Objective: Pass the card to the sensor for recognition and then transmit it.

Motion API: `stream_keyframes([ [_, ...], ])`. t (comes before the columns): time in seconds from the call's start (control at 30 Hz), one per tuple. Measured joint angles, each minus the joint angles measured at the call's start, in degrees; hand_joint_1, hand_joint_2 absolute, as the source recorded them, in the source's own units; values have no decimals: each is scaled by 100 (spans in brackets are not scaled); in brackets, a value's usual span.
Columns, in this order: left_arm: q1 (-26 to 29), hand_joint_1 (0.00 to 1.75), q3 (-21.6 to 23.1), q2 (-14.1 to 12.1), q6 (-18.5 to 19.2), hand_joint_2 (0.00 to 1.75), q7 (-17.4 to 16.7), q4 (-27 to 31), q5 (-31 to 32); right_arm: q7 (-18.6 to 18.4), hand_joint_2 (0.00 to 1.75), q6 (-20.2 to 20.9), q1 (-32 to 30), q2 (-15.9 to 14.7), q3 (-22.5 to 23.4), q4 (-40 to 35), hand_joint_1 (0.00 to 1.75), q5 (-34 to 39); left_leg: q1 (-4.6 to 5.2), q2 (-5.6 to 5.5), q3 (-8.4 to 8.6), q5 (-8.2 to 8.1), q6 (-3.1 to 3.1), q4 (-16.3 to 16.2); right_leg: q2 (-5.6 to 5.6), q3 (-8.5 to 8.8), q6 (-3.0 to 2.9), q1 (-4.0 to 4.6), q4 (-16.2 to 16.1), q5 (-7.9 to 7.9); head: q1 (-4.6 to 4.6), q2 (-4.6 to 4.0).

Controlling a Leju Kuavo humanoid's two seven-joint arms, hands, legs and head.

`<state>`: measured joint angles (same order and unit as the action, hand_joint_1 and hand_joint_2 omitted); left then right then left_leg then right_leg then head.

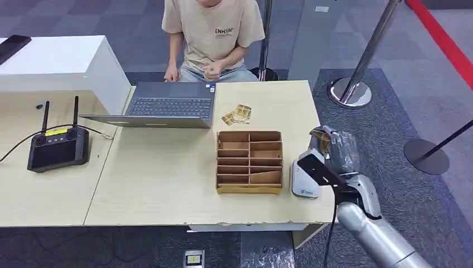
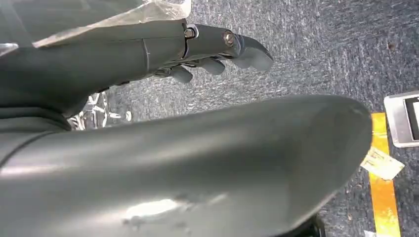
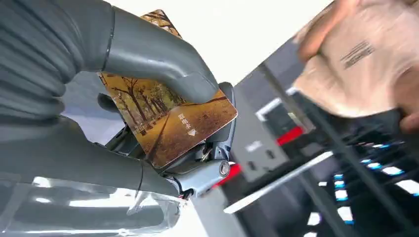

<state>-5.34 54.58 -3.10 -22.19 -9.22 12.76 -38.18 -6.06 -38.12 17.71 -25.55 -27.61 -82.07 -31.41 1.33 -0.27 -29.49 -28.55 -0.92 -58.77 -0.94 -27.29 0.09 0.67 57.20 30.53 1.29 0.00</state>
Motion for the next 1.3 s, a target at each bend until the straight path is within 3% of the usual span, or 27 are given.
stream_keyframes([
  [0.17, 0, 0, 0, 0, -22, 0, -2, 0, -24, 462, 175, -68, -347, 15, 584, 83, 175, 1018, 1, 2, -3, 0, 0, 2, 1, -1, 0, 1, 1, 0, -2, 0],
  [0.47, -17, 0, 0, 0, -63, 0, -39, 0, -48, 872, 175, 50, -627, 151, 1131, 475, 175, 1721, 0, 3, -3, 0, 0, 4, 2, -1, 5, 2, 1, 0, 0, -2],
  [0.7, -29, 0, 0, 4, -96, 0, -26, 0, -48, 1213, 175, -107, -671, 472, 1198, 997, 175, 1880, 0, 4, -3, 0, 0, 5, 2, -1, 5, 2, 1, 0, -2, -2],
  [1.3, -39, 0, 0, 6, -114, 0, -26, 0, -70, 1296, 175, -96, -656, 804, 1246, 1600, 175, 2046, 0, 4, -3, 0, 0, 4, 1, 0, 6, 2, 1, 0, 0, 0],
])
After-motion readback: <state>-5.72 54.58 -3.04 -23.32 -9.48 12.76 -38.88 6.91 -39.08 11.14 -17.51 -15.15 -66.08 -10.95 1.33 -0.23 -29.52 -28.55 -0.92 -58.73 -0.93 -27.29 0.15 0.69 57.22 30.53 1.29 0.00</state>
